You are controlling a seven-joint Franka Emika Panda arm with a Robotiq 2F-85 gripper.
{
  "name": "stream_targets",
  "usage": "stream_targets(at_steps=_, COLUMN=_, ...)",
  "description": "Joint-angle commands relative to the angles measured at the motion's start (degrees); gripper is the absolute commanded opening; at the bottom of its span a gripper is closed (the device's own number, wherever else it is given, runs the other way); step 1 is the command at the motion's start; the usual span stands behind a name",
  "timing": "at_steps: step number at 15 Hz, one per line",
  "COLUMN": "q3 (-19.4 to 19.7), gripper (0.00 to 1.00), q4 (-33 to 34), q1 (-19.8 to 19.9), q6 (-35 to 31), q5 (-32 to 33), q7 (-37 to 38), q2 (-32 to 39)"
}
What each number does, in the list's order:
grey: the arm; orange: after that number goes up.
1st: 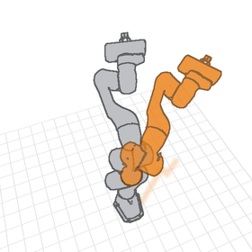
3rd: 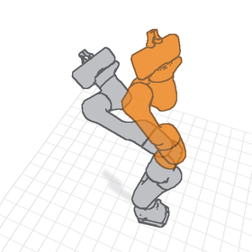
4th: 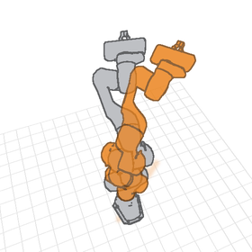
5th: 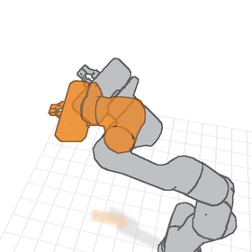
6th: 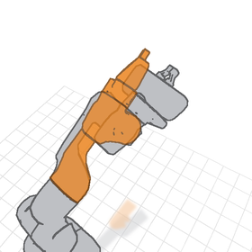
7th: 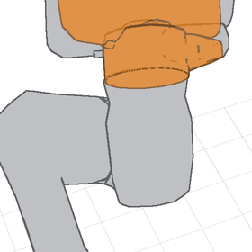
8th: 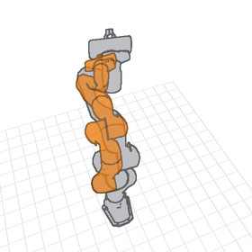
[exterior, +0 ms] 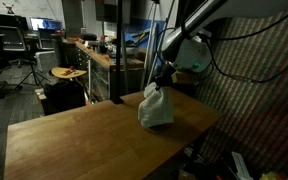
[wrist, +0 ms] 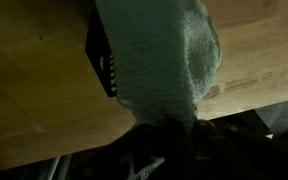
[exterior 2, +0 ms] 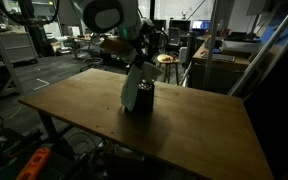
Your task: Pick up the white towel and push it down into the black basket
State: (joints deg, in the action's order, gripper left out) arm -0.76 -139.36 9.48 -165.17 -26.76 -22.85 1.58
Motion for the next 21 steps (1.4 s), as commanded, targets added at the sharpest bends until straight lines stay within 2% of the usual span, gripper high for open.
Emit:
stream_targets(at_steps=1, q3=0.20, gripper=0.03, q4=0.69, q1=1.05, q6=-3.32, q5=-4.67, q7=-7.81, q2=1.95)
stream_targets(at_steps=6, q3=0.05, gripper=0.03, q4=2.78, q1=3.44, q6=-3.61, q5=-9.42, q7=-16.30, q2=5.92)
stream_targets(at_steps=10, q3=-0.14, gripper=0.03, q4=4.87, q1=4.90, q6=-2.58, q5=-10.53, q7=-20.25, q2=8.14)
stream_targets(at_steps=14, q3=-0.08, gripper=0.03, q4=6.83, q1=4.79, q6=-2.75, q5=-9.03, q7=-21.10, q2=9.49)
stream_targets(at_steps=21, q3=-1.34, gripper=0.04, q4=7.94, q1=2.00, q6=-2.54, q5=-5.55, q7=-19.85, q2=11.37)
